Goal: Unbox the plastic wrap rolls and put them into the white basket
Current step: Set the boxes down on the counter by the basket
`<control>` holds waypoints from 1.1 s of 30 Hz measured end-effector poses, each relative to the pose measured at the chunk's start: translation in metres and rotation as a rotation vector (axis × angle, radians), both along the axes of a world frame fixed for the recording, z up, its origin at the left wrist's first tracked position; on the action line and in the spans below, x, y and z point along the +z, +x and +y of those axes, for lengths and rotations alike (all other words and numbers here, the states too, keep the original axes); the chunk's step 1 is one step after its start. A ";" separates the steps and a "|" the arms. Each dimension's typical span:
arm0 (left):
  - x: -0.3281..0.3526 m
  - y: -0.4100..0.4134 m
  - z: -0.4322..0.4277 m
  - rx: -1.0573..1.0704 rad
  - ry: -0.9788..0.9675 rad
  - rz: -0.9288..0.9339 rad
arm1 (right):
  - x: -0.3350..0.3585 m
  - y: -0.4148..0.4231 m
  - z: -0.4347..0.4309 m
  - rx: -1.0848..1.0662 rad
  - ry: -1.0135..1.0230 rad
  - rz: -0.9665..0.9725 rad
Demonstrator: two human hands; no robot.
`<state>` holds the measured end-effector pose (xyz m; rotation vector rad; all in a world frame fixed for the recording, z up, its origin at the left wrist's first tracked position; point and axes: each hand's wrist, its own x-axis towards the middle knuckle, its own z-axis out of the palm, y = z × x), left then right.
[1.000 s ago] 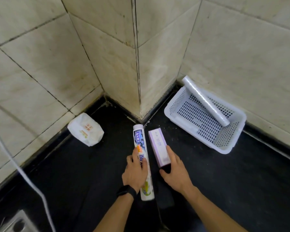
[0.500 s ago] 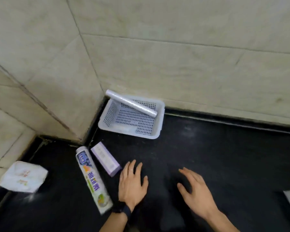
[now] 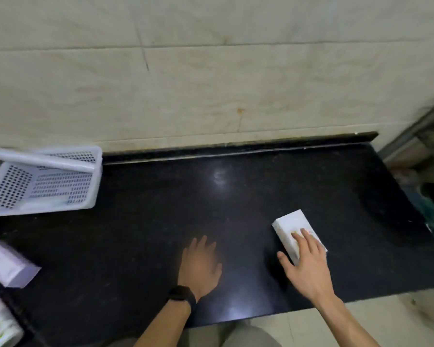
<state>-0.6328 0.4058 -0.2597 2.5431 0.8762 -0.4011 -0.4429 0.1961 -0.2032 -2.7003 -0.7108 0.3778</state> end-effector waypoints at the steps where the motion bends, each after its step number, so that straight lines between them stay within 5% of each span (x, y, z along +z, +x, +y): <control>1: -0.002 0.008 -0.009 -0.011 -0.012 0.028 | -0.002 0.012 -0.009 -0.011 -0.021 -0.006; 7: -0.018 0.024 -0.033 -0.029 -0.075 0.170 | -0.022 0.056 -0.028 -0.083 -0.157 0.156; 17: -0.007 0.011 -0.028 0.030 -0.102 0.085 | -0.040 0.042 -0.027 -0.125 0.091 0.334; 24: 0.024 -0.078 0.012 0.321 -0.028 -0.041 | -0.016 -0.020 0.064 0.260 0.161 0.393; 33: 0.058 -0.293 0.071 0.878 0.123 -0.121 | 0.010 -0.204 0.231 0.832 0.155 0.433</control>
